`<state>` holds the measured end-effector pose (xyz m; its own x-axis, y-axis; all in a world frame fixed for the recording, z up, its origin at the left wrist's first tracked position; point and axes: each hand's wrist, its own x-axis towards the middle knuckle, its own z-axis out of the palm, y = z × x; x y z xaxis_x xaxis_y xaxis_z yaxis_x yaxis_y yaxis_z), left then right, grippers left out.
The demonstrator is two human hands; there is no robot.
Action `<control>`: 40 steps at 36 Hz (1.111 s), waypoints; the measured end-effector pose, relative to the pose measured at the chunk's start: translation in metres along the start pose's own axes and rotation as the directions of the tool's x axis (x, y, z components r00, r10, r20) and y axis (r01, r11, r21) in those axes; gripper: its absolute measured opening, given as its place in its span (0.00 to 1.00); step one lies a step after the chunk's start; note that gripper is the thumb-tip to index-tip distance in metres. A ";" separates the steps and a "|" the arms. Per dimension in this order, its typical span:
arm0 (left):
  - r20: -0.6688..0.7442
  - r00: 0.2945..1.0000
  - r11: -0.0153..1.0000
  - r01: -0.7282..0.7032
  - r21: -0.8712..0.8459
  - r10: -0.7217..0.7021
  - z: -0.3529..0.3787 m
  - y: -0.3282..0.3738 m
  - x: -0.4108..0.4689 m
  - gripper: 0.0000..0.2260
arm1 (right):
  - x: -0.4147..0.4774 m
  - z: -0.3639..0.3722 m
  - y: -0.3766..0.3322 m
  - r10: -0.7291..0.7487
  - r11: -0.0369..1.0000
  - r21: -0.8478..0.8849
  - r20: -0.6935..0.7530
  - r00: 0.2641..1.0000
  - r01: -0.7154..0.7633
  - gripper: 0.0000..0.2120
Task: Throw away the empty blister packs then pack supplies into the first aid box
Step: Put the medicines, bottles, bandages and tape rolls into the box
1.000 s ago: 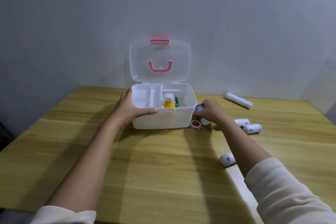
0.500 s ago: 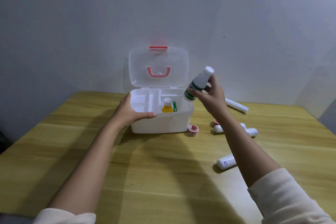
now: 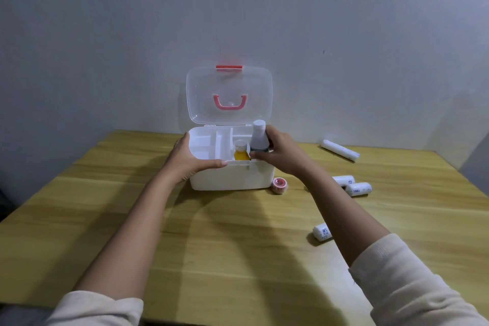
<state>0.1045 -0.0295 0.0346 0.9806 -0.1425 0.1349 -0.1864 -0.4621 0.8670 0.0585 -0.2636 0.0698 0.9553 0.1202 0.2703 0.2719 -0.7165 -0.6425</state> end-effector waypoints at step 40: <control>0.010 1.000 1.000 -0.003 -0.021 0.003 -0.001 0.002 -0.002 0.53 | 0.000 -0.009 -0.012 0.109 0.979 -0.179 0.029 0.994 -0.102 0.14</control>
<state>0.1019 -0.0295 0.0364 0.9793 -0.1527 0.1325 -0.1878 -0.4435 0.8764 0.0538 -0.2611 0.0837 0.9821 0.0611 0.1782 0.1478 -0.8362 -0.5281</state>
